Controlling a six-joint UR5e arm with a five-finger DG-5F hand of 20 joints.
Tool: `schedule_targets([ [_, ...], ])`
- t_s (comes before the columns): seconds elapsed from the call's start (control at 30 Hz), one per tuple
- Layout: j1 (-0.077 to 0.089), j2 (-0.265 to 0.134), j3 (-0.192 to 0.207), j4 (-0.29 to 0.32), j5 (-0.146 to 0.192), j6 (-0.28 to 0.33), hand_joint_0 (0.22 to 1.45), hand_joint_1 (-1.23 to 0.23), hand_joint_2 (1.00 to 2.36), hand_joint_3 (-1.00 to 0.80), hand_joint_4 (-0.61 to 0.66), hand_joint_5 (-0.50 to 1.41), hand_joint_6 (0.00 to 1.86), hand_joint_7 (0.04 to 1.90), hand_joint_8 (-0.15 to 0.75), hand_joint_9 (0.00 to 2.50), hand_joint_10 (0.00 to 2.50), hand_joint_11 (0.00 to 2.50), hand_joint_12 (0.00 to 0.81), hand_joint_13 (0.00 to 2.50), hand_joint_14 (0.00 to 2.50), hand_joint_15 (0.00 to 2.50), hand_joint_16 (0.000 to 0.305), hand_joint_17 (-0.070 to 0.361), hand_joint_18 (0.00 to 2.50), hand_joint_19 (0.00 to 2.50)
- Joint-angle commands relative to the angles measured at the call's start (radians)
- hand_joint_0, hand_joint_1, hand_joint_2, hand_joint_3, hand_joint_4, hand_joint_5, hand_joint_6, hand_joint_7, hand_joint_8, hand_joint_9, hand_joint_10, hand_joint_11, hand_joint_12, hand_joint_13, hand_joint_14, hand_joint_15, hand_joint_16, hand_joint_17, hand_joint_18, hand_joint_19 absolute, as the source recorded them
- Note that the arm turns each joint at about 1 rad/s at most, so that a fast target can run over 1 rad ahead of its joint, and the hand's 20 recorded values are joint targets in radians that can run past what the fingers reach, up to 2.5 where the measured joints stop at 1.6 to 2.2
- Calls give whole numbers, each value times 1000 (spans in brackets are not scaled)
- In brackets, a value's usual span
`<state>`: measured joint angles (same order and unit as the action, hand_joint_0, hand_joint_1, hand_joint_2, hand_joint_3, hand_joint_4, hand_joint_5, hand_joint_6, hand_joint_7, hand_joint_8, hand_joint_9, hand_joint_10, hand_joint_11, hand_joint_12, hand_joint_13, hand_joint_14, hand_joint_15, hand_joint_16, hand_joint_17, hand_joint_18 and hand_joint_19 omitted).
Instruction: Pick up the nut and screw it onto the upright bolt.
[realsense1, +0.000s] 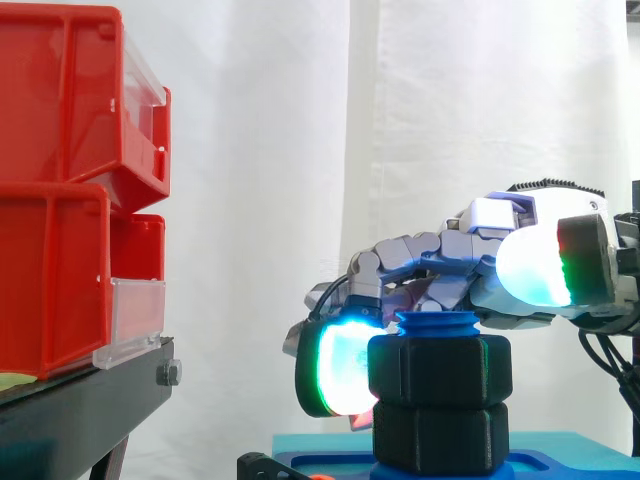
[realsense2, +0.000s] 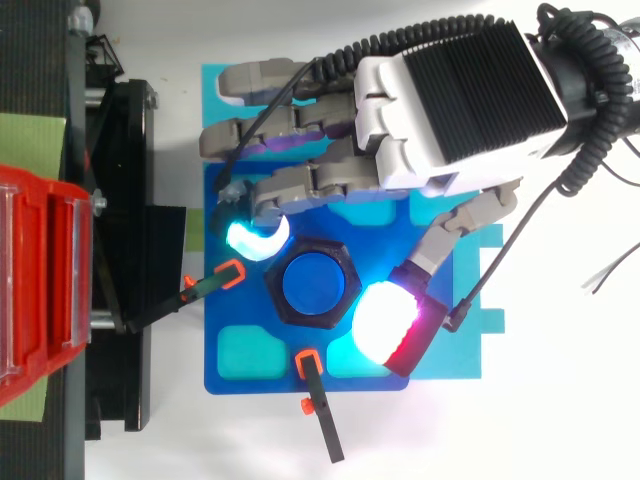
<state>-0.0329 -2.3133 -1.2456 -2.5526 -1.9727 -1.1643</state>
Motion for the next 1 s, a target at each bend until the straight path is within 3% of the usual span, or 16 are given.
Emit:
schedule_targets([
  [0.0, -1, 0, 0, 3, 0, 2, 482, -237, 1000, -500, 146, 32, 504, 1182, 252, 927, 0, 0, 287, 401, 0, 0, 36, 81, 18, 0],
  [0.6, -18, 0, 2, 8, -6, 6, 463, -221, 1000, -500, 149, 78, 503, 1287, 223, 1180, 0, 0, 249, 577, 0, 0, 27, 61, 224, 0],
  [0.97, -16, 0, 2, 6, -6, 5, 472, -232, 1000, -500, 133, 85, 503, 1293, 199, 1326, 0, 0, 220, 661, 0, 0, 24, 53, 320, 0],
])
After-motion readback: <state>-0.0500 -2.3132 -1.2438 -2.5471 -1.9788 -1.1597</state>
